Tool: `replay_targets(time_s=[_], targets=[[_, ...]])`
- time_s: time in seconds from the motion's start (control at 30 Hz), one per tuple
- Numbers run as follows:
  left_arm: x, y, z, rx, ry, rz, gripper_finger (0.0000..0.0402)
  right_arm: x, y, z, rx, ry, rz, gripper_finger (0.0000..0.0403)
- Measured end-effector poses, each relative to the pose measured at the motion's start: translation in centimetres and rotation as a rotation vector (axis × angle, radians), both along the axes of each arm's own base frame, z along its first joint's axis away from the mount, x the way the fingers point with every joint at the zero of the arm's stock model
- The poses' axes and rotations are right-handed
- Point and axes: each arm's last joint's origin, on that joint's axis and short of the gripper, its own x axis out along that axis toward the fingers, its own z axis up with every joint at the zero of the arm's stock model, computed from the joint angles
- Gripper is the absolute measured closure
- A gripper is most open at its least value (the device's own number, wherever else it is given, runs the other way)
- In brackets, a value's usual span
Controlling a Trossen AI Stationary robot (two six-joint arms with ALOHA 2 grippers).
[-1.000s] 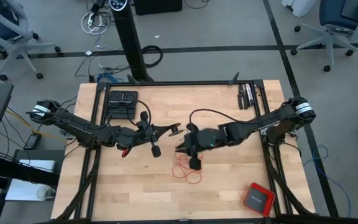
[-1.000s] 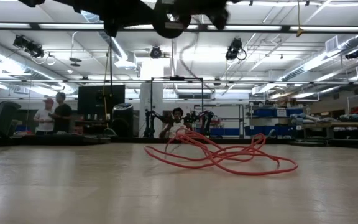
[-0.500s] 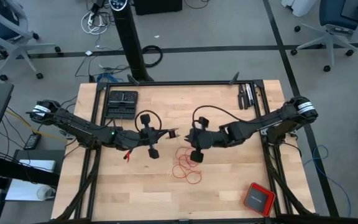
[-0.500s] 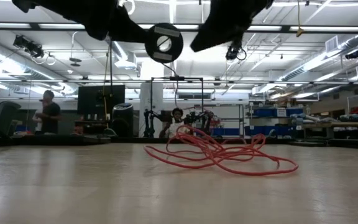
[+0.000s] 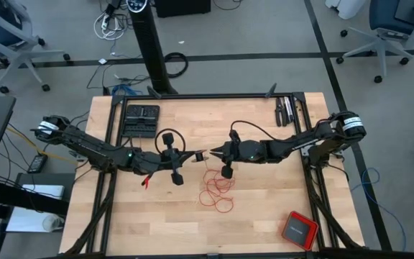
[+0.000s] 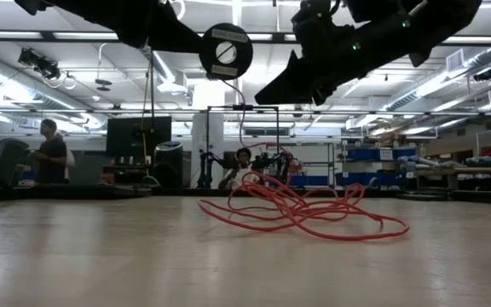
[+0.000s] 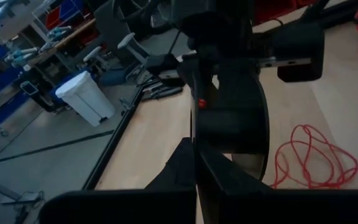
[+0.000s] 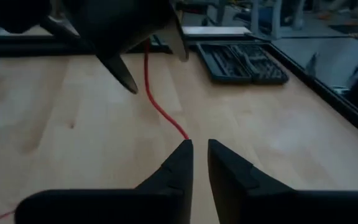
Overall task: Coil cords
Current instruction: Coil the red wire onto the spool
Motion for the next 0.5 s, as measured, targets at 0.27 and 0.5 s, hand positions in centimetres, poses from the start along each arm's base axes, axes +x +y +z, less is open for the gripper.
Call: replay_targets(time_s=[0.27, 0.5], targets=[[0.13, -0.05, 0.55, -0.02, -0.06, -0.002, 0.0401, 0.26, -0.68, 0.15, 0.022, -0.032, 0.043, 0.0311], [0.22, -0.1, 0.99, -0.04, -0.108, -0.012, 0.0401, 0.45, -0.86, 0.5, 0.047, -0.062, 0.106, 0.0303]])
